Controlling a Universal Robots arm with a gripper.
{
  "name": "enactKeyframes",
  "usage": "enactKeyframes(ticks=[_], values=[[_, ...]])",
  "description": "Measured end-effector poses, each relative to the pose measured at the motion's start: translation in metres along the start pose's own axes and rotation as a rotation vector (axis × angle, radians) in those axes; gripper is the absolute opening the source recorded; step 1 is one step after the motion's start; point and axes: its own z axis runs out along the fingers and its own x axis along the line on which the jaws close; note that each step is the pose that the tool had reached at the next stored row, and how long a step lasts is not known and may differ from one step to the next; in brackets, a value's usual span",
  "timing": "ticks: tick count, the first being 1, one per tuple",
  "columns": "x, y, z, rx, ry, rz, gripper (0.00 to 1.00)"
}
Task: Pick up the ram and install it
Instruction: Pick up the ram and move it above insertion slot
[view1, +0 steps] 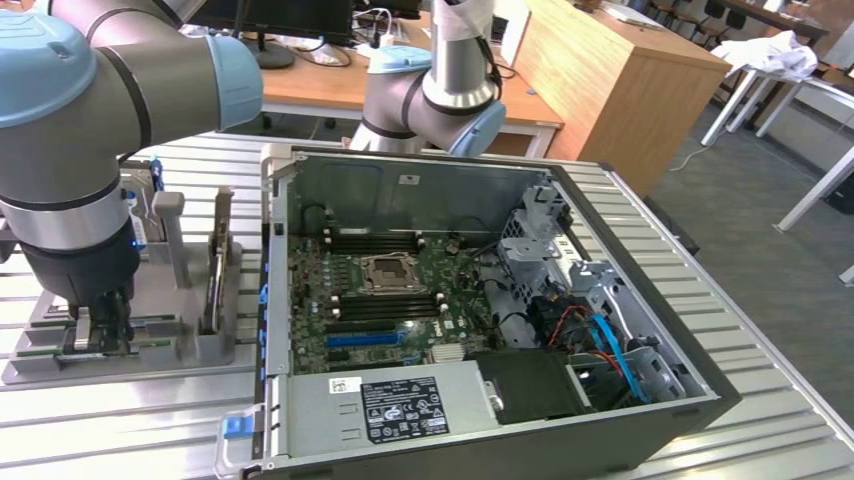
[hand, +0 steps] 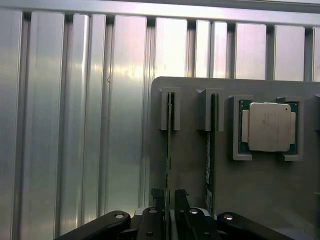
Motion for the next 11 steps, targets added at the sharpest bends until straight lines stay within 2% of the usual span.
enactKeyframes(ticks=[3,4,6,11], values=[[0.0000,0.0000,0.0000,0.0000,0.0000,0.000,0.21],[0.0000,0.0000,0.0000,0.0000,0.0000,0.000,0.15],[0.0000,0.0000,0.0000,0.0000,0.0000,0.000,0.11],[0.0000,0.0000,0.0000,0.0000,0.0000,0.000,0.11]])
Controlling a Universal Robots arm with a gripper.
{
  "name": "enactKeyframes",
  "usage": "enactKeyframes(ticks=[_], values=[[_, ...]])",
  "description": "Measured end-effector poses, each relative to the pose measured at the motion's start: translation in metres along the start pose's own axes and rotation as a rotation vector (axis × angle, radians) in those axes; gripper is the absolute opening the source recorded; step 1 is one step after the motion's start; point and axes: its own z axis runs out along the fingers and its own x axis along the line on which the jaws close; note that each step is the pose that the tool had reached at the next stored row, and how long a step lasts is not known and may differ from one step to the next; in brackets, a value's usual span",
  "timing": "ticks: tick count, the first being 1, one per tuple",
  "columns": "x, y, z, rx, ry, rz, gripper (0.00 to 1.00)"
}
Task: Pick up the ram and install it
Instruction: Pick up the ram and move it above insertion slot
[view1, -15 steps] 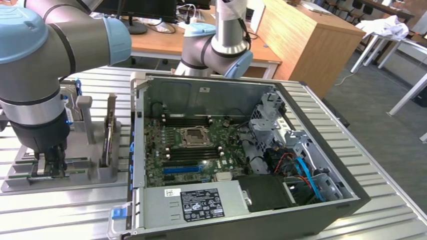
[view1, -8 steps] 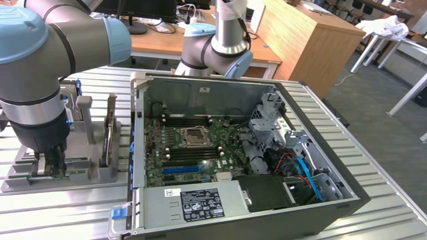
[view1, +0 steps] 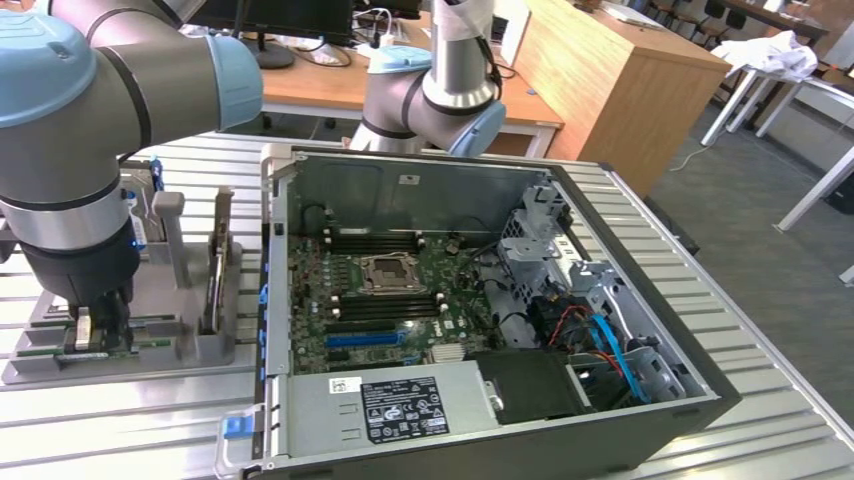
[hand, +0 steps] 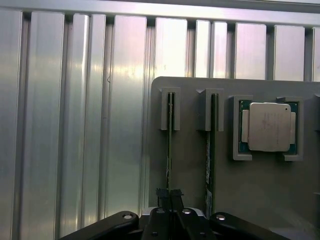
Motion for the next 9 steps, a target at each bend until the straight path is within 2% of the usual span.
enactKeyframes(ticks=[9], values=[[-0.0001,-0.0002,-0.0009,0.0000,0.0000,0.000,0.11]])
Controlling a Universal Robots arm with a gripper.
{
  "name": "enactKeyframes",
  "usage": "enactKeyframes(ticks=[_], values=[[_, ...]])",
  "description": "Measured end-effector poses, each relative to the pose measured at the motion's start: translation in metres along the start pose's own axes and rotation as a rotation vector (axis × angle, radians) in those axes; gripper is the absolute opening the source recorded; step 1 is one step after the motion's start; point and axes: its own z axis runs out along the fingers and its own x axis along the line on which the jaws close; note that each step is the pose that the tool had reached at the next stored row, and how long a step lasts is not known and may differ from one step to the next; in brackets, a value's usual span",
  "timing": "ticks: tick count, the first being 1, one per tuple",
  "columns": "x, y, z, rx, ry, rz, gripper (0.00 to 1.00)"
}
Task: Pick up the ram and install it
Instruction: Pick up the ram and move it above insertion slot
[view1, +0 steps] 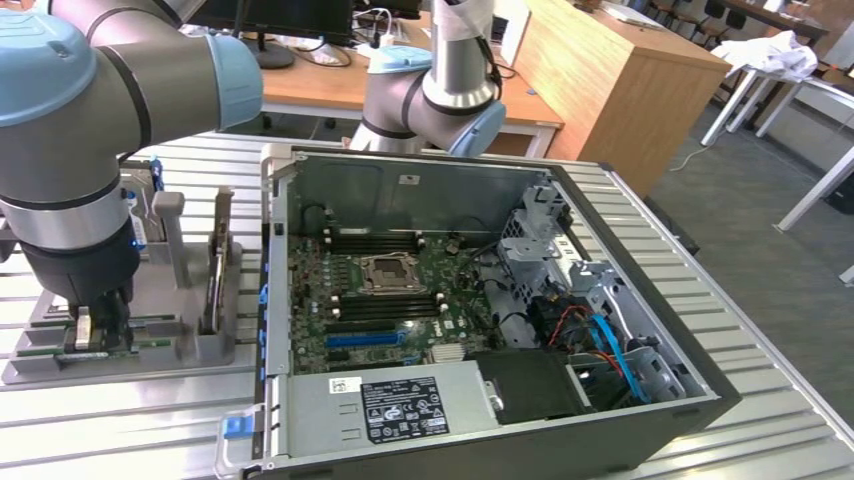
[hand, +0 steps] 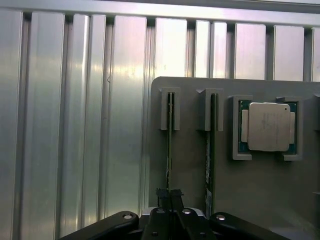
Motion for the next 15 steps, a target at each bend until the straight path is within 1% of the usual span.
enactKeyframes(ticks=[4,8,15], values=[[0.000,-0.0001,-0.0038,-0.0001,0.0000,0.000,0.11],[0.000,-0.0002,-0.0098,0.0000,0.0000,0.000,0.11],[-0.001,-0.0002,-0.0225,0.0000,0.0000,0.000,0.11]])
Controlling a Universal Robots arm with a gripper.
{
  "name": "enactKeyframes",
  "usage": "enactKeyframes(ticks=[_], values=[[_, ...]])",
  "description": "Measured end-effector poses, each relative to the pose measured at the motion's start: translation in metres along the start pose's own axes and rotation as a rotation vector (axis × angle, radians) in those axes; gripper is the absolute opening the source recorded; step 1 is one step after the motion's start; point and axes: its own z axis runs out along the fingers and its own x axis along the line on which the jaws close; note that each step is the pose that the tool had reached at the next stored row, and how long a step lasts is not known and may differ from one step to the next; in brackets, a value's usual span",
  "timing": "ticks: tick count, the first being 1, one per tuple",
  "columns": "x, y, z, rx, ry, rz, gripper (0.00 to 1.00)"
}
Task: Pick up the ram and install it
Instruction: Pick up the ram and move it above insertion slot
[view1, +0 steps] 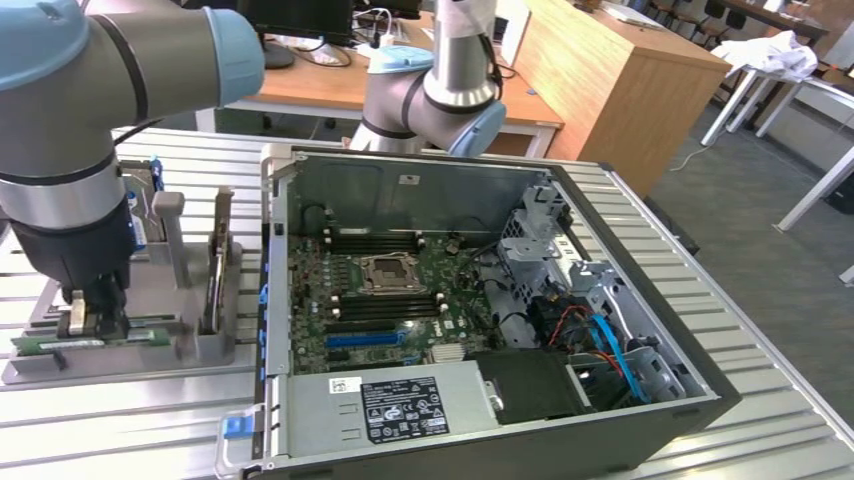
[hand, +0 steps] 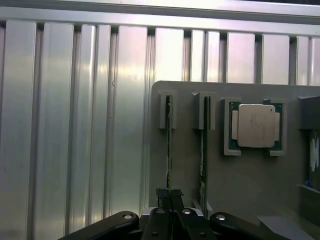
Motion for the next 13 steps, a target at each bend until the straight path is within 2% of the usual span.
enactKeyframes(ticks=[13], values=[[-0.001,0.0006,-0.0344,0.0001,-0.0001,0.002,0.11]])
